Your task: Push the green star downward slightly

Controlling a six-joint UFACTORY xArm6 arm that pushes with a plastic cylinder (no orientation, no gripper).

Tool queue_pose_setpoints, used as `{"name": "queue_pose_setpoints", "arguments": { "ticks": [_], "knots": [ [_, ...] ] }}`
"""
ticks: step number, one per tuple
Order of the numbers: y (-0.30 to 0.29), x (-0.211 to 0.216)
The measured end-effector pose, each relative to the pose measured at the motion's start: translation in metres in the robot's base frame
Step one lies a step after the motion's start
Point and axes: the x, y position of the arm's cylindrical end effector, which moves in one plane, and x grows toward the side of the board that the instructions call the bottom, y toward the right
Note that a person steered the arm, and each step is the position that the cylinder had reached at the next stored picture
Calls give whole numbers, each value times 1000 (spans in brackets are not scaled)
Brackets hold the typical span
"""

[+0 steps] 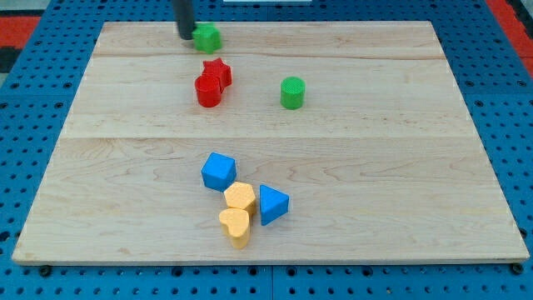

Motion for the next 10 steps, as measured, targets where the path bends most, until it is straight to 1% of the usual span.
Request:
{"name": "queue_pose_setpoints", "arguments": {
  "ticks": [2, 3, 4, 5, 6, 7, 8, 9, 10],
  "knots": [
    [98, -4],
    [143, -26],
    [185, -23],
    [154, -28],
    [126, -7],
    [129, 7],
    [141, 8],
    [117, -10],
    [94, -7]
  ]
}}
